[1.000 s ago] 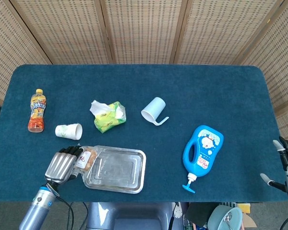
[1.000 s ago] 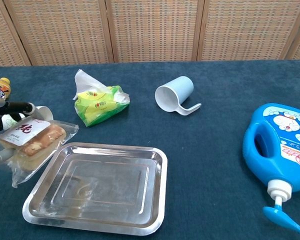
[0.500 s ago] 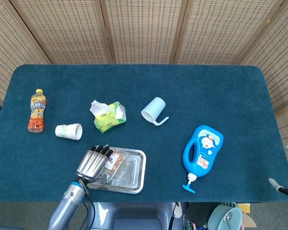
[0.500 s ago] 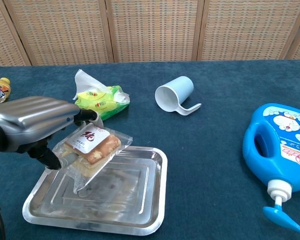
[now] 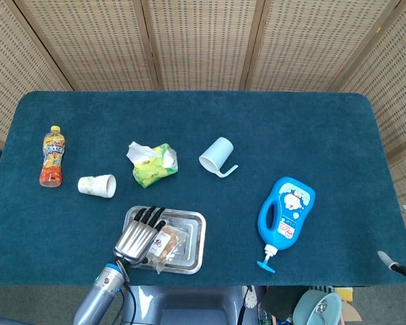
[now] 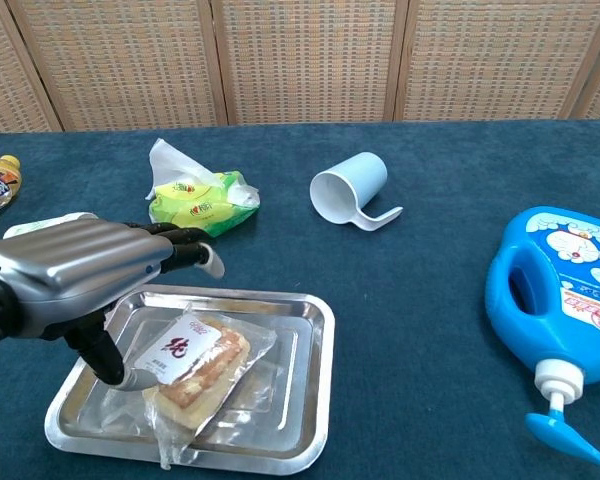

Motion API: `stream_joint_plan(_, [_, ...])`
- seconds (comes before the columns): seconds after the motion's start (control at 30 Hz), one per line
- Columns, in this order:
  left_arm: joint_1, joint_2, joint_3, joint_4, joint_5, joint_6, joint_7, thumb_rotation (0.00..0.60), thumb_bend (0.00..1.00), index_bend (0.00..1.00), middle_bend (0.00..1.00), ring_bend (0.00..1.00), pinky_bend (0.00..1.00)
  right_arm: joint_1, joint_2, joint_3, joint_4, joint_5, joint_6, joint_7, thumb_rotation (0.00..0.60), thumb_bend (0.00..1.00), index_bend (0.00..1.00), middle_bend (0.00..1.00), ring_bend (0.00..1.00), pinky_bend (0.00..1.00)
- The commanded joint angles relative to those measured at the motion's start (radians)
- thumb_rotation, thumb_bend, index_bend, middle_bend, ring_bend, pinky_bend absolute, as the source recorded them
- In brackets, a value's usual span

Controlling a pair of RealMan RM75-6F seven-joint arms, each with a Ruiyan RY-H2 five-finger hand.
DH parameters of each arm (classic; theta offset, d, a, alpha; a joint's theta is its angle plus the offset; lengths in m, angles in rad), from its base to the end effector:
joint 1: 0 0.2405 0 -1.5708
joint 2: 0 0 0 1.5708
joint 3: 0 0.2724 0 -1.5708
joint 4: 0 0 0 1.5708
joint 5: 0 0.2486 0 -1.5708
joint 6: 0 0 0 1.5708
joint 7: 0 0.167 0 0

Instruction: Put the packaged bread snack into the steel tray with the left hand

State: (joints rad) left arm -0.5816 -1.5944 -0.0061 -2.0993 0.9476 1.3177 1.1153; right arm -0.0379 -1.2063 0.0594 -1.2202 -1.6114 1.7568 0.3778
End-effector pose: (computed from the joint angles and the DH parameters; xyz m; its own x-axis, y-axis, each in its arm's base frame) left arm -0.0943 0.2213 -0.0619 0.6211 0.3209 0.7151 0.7709 -0.4145 -0.4836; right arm -0.3950 -0.1611 0.1783 0.3194 0.2031 0.9256 -0.9379 -0.0716 0.3393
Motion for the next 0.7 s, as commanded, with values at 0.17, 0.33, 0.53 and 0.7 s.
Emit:
stream_joint_plan(0.17, [0.013, 0.032, 0.034, -0.051, 0.050, 0.044, -0.003, 0.599, 0.04, 0.00, 0.00, 0.00, 0.00, -0.004, 0.005, 0.002, -0.009, 0.004, 0.003, 0.001, 0.600, 0.08, 0.00, 0.00, 0.00, 0.00])
stream_joint_plan(0.33, [0.065, 0.099, 0.129, -0.136, 0.240, 0.146, 0.027, 0.592, 0.09, 0.00, 0.00, 0.00, 0.00, 0.003, 0.008, 0.003, -0.019, 0.004, -0.012, -0.013, 0.600, 0.08, 0.00, 0.00, 0.00, 0.00])
stream_joint_plan(0.53, [0.177, 0.243, 0.268, -0.152, 0.491, 0.278, -0.033, 0.592, 0.11, 0.00, 0.00, 0.00, 0.00, -0.002, 0.029, -0.002, -0.056, 0.001, -0.013, -0.045, 0.600, 0.08, 0.00, 0.00, 0.00, 0.00])
stream_joint_plan(0.7, [0.255, 0.374, 0.282, -0.064, 0.617, 0.409, -0.189, 0.591, 0.12, 0.00, 0.00, 0.00, 0.00, -0.005, 0.042, -0.014, -0.104, -0.007, -0.023, -0.097, 0.600, 0.08, 0.00, 0.00, 0.00, 0.00])
